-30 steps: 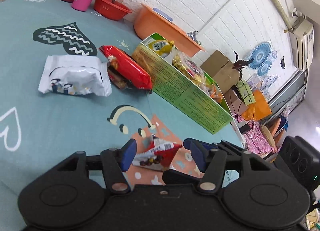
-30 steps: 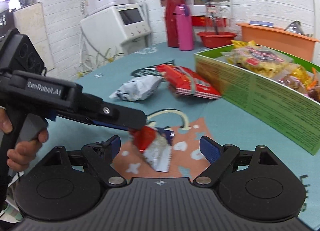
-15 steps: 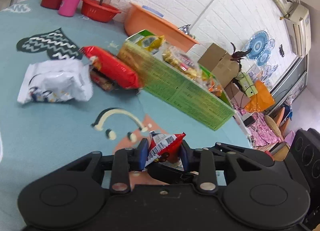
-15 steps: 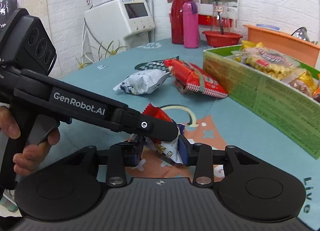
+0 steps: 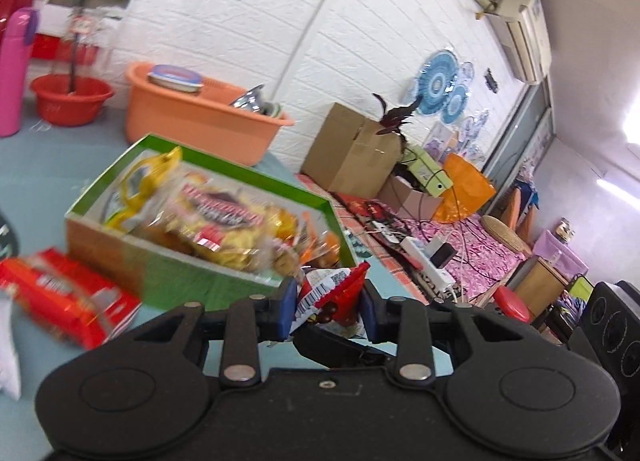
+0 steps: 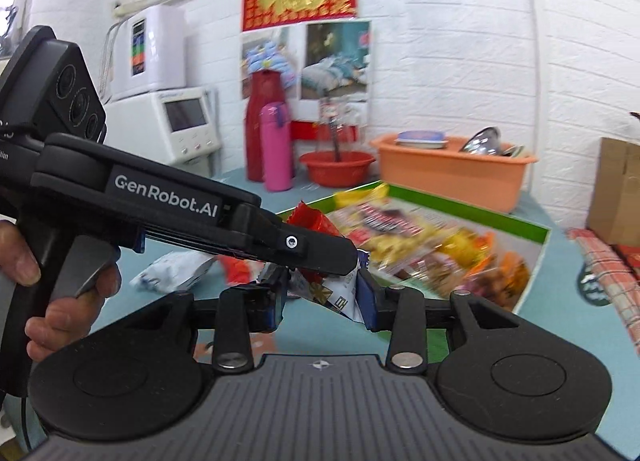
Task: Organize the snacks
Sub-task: 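Lower the red-and-white packs into the green box and open both grippers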
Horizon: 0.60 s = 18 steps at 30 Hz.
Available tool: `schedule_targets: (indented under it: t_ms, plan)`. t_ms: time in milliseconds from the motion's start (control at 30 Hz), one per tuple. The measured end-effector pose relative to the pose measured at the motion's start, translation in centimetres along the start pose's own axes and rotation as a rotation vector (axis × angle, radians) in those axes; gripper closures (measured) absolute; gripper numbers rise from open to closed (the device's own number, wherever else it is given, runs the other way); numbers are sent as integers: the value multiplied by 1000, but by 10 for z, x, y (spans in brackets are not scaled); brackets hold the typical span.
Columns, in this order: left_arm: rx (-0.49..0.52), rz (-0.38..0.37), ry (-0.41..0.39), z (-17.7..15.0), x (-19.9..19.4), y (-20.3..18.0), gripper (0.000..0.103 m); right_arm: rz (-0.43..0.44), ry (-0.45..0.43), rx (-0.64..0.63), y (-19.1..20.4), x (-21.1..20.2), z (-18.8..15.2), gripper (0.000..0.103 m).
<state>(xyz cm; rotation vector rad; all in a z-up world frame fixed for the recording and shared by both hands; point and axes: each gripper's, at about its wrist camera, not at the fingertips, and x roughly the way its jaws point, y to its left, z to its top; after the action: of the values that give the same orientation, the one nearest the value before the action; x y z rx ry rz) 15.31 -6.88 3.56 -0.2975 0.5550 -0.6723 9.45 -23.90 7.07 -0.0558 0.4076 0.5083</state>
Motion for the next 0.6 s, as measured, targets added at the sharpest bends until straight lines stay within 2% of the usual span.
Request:
schedule_targets:
  t_ms: [200,500,533,567,600]
  plan:
    - [36,-46,9,20,45,-9,38,-86,-45,37,-31,3,6,38]
    - [65,-40,47,28,95,-2,37,-135,-37,105,-67,21,-1,38]
    - [77,-21,44,27,97,-1,28,-137,-37,112,-69,23,-2,34]
    - [83,5,40,24,98,0,1,-137,-35,119,-71,27,-4,29]
    - [77,22,35,23,99,2,0,-140,-31,125,-72,29,-6,24]
